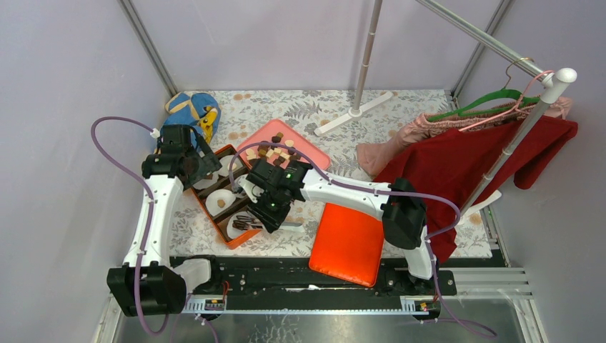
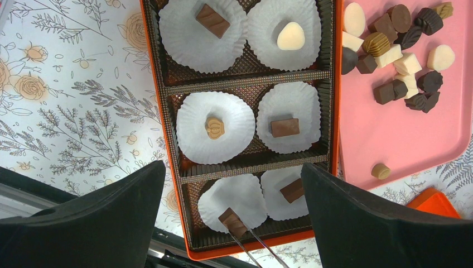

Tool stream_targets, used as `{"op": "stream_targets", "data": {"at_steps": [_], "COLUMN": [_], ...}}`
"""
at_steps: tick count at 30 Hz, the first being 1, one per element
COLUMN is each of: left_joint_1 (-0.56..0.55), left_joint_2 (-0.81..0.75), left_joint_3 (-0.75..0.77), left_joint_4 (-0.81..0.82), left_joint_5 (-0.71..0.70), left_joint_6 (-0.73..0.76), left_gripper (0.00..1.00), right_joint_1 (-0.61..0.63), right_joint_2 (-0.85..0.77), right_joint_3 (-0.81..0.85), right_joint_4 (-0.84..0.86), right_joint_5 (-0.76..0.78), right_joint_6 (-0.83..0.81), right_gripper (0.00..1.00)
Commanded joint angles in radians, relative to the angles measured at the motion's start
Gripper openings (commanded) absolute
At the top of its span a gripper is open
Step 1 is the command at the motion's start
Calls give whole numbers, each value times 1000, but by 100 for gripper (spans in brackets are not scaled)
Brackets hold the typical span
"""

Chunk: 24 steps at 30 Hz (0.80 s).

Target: Pack the chocolate

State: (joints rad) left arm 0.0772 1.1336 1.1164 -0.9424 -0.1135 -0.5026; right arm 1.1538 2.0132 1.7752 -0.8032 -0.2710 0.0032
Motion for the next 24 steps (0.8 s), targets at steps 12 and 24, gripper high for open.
{"op": "stream_targets", "data": {"at_steps": [12,24], "left_joint_1": [-5,-5], "left_joint_2": [0,-3], "left_joint_3": [3,10], "left_joint_4": [-1,-1], "left_joint_5": [-17,-20], "left_joint_6": [-4,-2], "left_gripper": [99,99], "right_joint_1": [11,8], "right_joint_2": [-26,-106], "right_joint_3": [12,22], "right_joint_4": [-2,62], "right_joint_5": [11,94], "right_joint_6": [-16,-9], "right_gripper": [41,33]}}
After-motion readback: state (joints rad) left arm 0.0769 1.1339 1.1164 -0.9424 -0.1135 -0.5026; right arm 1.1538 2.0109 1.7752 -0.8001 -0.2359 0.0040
